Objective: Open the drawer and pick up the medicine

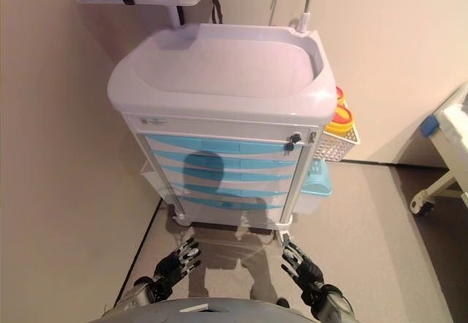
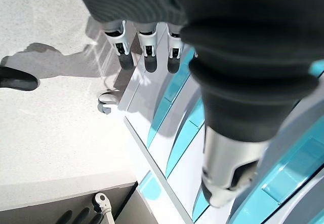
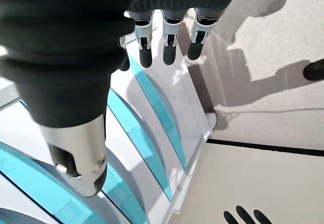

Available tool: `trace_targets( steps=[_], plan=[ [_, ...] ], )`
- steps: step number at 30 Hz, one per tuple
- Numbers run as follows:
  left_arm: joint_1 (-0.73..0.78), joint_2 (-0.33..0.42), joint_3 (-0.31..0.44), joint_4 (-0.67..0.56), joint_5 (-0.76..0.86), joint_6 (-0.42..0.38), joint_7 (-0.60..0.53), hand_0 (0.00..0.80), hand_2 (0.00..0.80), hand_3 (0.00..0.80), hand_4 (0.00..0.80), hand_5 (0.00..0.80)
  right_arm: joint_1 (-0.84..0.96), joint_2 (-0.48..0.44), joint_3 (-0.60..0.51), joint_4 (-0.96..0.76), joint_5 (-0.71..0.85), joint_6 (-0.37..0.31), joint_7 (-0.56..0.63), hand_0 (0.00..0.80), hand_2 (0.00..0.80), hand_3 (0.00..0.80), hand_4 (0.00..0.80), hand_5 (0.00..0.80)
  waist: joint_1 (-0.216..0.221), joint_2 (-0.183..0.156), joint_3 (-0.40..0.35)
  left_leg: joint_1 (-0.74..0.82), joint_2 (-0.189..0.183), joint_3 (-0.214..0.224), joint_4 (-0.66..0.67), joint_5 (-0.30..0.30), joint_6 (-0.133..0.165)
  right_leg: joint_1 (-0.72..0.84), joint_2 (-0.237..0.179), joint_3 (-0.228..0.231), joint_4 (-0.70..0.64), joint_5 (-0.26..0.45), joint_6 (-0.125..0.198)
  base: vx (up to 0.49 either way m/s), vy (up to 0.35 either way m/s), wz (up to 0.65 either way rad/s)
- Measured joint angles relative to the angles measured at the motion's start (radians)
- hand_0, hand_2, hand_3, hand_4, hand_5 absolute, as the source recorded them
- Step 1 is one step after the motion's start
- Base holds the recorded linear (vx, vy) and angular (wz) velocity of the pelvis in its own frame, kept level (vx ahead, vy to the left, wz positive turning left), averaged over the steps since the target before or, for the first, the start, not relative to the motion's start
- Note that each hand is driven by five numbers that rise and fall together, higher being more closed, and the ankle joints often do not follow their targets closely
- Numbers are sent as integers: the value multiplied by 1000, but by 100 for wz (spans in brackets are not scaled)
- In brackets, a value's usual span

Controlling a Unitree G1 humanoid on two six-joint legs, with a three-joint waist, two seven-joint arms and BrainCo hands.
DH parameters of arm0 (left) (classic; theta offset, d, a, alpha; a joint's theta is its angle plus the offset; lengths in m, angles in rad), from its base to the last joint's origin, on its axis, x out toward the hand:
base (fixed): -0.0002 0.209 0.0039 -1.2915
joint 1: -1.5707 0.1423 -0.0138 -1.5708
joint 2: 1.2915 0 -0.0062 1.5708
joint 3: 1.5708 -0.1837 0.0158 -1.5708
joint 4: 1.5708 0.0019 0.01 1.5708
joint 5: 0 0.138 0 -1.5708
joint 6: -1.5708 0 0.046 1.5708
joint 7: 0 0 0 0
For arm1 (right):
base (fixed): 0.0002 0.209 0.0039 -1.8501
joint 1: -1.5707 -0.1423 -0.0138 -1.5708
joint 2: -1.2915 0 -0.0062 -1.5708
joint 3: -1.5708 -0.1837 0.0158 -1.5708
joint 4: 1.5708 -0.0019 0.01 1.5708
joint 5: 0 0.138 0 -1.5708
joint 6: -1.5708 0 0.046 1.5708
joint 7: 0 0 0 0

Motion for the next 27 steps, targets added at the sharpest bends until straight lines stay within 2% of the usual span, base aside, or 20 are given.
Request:
trace_targets(
  steps=[12,27],
  plan=[
    [0,-2,0,0,-40,22,-53,0,0,0,0,0,1,-1,14,0,0,0,0,0,0,0,0,0,0,2,0,0,0,0,0,0,0,0,0,0,0,0,0,0,0,0],
    [8,-3,1,0,-40,23,-28,0,0,0,0,0,2,-1,14,0,0,-3,10,0,0,0,0,0,0,2,0,0,0,-1,0,0,0,0,0,0,0,0,0,0,0,0]
  ],
)
